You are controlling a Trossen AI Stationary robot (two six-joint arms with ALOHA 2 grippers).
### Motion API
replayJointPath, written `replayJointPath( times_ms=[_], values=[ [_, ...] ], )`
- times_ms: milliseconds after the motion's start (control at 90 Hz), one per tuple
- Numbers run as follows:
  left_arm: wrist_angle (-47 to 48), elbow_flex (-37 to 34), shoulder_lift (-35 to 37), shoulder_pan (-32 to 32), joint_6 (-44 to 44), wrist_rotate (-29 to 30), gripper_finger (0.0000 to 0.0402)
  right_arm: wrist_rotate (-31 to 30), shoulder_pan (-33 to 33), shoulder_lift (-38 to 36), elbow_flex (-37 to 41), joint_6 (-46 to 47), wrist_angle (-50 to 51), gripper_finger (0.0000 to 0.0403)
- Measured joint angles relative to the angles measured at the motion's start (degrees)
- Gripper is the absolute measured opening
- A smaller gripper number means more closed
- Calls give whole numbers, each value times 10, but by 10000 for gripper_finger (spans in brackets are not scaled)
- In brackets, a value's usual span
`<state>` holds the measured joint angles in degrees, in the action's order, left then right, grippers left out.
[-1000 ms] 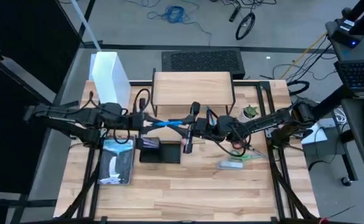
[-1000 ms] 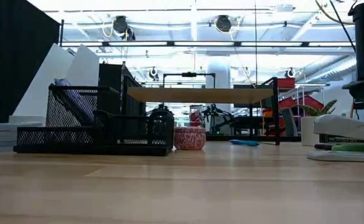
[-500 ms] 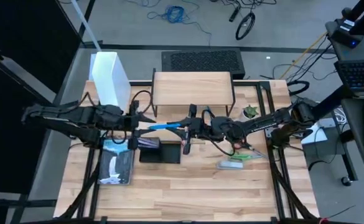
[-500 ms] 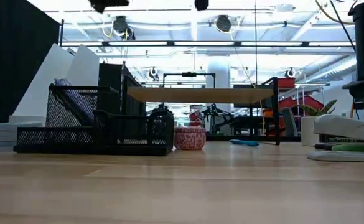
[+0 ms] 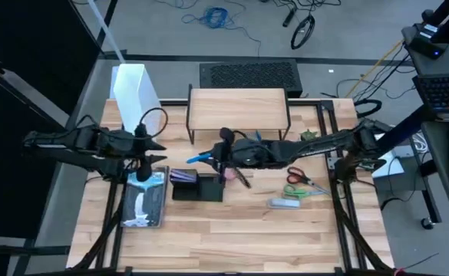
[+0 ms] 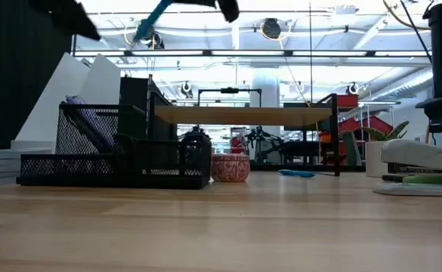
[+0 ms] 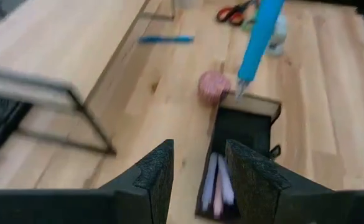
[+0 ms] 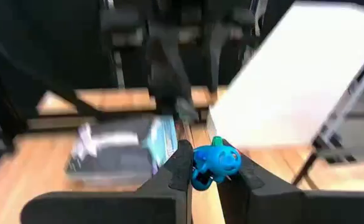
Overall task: Stock shelves
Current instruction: Put the blue pen into the desk organizer
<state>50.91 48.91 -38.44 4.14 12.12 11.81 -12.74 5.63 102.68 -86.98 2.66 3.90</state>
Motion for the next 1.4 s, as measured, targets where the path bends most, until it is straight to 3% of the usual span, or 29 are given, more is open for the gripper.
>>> replayJointPath(
  times_ms=[322, 467, 789, 1400],
  values=[
    [7, -59, 22, 0, 22, 1, 132, 29, -12, 126, -191, 19, 223, 27],
    [6, -84, 23, 0, 41, -26, 132, 82, -19, 164, -242, 39, 276, 28],
    [4, -117, 21, 0, 73, -61, 132, 115, -31, 207, -252, 58, 291, 28],
    [6, -117, -9, 0, 115, -60, 132, 131, -34, 257, -253, 41, 293, 29]
  ],
)
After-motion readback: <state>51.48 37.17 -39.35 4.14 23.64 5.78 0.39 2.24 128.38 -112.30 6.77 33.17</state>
